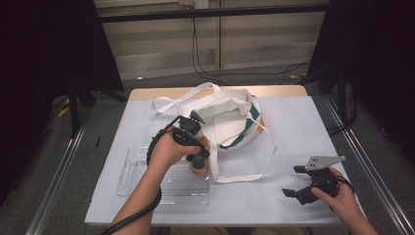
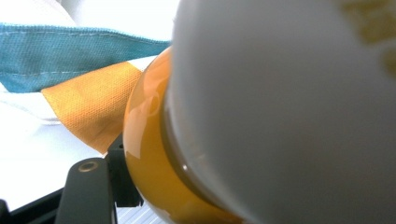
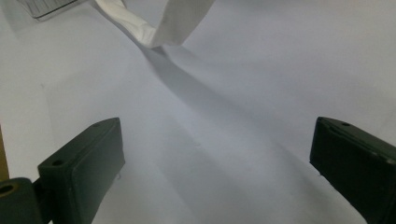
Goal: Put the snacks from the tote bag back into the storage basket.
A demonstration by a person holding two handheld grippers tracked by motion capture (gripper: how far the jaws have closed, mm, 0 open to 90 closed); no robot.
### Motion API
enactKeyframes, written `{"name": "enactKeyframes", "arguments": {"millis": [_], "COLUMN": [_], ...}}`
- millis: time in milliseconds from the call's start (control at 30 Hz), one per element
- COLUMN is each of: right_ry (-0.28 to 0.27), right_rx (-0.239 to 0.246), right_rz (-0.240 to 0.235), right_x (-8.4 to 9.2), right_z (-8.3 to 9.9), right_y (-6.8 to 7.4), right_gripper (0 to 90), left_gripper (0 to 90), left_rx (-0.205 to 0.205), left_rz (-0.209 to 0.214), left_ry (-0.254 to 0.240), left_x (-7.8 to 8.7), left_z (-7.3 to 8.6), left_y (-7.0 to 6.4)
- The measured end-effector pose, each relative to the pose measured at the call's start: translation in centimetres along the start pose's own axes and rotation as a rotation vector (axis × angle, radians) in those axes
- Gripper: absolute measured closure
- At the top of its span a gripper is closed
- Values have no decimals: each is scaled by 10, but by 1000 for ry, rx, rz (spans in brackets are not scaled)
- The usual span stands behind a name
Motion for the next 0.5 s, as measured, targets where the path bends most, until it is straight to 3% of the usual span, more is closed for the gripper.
{"name": "enactKeyframes", "arguments": {"millis": [267, 500], "right_ry": [-6, 2], "right_rx": [1, -1], "right_rz": [-2, 1], "right_x": [0, 0], "right_z": [0, 0], "right_y": [0, 0], "right_gripper": [24, 24], "left_gripper": [319, 317], "left_rx": [-15, -4], "left_rz": [-2, -1], "left_ry": [0, -5], "left_x": [0, -1], "left_z": [0, 2], "left_y": [0, 0]}}
Point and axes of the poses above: each handheld gripper's, and its own axes: x roughly backward along the jaws, z roughly out of its underside, y roughly to its left, the point moved 2 cm from there along -x, roughly forward along the jaws, and after that the axes turned 2 degrees about -z, right-handed, at the moved point
